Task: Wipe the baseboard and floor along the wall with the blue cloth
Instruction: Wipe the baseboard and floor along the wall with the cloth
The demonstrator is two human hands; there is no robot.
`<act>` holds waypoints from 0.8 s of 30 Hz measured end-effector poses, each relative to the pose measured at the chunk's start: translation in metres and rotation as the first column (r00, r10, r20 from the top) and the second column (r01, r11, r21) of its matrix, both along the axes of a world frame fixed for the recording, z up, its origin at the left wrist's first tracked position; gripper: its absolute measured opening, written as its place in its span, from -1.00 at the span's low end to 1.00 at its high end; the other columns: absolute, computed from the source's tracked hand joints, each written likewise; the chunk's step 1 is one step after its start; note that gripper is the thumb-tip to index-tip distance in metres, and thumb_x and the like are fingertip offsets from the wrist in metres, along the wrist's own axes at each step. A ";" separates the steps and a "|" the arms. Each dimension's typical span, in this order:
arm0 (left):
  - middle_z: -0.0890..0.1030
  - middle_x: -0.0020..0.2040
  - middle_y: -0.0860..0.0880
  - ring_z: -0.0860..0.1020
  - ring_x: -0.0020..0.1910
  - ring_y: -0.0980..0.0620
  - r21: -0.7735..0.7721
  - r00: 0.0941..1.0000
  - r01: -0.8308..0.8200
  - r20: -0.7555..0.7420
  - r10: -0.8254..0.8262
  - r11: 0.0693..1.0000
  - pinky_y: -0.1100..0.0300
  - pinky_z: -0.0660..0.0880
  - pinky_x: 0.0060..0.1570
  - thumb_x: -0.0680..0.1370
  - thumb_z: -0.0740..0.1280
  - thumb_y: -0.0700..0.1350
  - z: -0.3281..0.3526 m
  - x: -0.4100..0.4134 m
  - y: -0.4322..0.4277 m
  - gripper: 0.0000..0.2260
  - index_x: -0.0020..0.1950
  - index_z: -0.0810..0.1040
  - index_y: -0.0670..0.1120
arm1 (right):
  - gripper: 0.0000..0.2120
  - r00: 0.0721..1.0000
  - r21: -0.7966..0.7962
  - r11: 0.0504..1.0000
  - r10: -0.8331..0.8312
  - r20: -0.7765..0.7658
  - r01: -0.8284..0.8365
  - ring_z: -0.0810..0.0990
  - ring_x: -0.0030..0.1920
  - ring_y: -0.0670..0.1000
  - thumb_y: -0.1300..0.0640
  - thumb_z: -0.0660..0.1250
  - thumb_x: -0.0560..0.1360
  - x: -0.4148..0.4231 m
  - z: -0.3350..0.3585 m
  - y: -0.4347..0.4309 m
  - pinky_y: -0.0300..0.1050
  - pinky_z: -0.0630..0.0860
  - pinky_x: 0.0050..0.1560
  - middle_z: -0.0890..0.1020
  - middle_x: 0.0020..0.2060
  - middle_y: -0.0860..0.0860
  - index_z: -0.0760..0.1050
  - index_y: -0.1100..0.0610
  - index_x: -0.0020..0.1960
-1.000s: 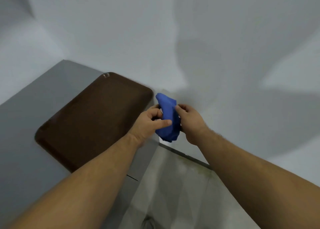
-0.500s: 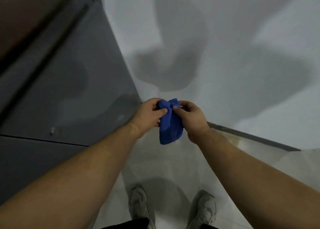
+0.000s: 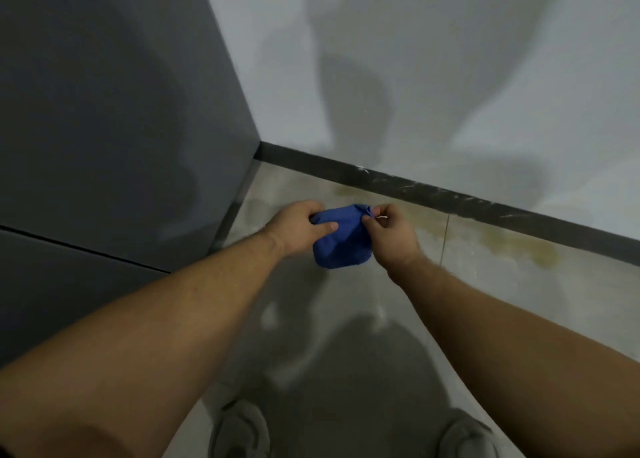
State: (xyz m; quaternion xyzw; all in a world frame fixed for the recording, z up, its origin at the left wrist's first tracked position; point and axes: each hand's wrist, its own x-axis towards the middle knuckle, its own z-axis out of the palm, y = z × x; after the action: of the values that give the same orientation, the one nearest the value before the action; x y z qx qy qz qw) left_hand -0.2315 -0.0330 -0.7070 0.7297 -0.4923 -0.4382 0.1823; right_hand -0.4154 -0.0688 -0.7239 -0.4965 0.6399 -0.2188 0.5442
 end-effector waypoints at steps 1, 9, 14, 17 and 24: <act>0.56 -0.21 0.10 0.54 -0.21 0.09 0.014 1.000 0.017 -0.022 -0.016 1.000 0.23 0.41 -0.26 0.57 0.42 0.05 -0.015 0.001 -0.004 -0.79 -0.20 0.45 0.10 | -0.95 1.000 -0.013 1.000 0.014 0.001 -0.014 0.64 -0.02 0.14 0.05 0.31 0.63 -0.001 -0.015 -0.005 0.14 0.64 0.05 0.66 -0.08 0.09 0.47 0.01 0.03; 0.65 0.24 -0.18 0.62 0.26 -0.19 0.166 0.847 -0.073 -0.510 0.149 0.983 -0.19 0.60 0.22 0.43 0.56 -0.19 -0.093 -0.001 -0.020 -0.59 0.24 0.54 -0.09 | -0.89 0.972 0.106 0.984 -0.158 0.175 0.142 0.69 0.05 0.16 0.01 0.30 0.64 -0.021 -0.087 -0.014 0.17 0.67 0.06 0.69 0.06 0.10 0.45 -0.04 0.15; 0.70 0.21 -0.09 0.67 0.21 -0.09 0.281 0.692 -0.001 -0.692 0.203 0.960 0.04 0.65 0.13 0.36 0.60 -0.13 -0.122 0.009 -0.035 -0.47 0.31 0.58 -0.08 | -0.84 0.953 0.212 0.958 -0.234 0.193 0.193 0.69 0.06 0.12 -0.02 0.32 0.63 -0.024 -0.116 -0.027 0.15 0.68 0.06 0.67 0.08 0.04 0.46 -0.11 0.20; 0.67 0.24 -0.09 0.64 0.24 -0.14 0.266 0.771 -0.147 -0.572 0.279 0.953 -0.04 0.65 0.15 0.43 0.56 -0.23 -0.145 0.003 -0.052 -0.47 0.37 0.53 -0.05 | -0.78 0.952 0.169 0.960 -0.251 0.175 0.222 0.68 0.07 0.05 0.04 0.34 0.62 -0.022 -0.131 -0.041 0.07 0.68 0.07 0.67 0.09 -0.03 0.42 -0.13 0.23; 0.59 0.23 -0.10 0.61 0.22 -0.14 -0.085 0.981 -0.159 -0.126 0.147 0.984 -0.04 0.53 0.34 0.46 0.41 -0.39 -0.181 -0.003 -0.067 -0.47 0.40 0.47 -0.11 | -0.57 0.985 -0.056 0.997 0.044 -0.166 -0.054 0.59 0.02 -0.08 0.32 0.30 0.57 -0.023 -0.157 -0.052 -0.38 0.47 -0.13 0.54 0.10 -0.17 0.42 -0.07 0.32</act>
State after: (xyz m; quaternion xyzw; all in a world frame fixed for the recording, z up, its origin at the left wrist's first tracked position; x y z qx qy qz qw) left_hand -0.2346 -0.0998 -0.8879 0.7283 -0.4432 -0.4419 0.2791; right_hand -0.4384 -0.1210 -0.8809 -0.5447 0.6633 -0.1830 0.4794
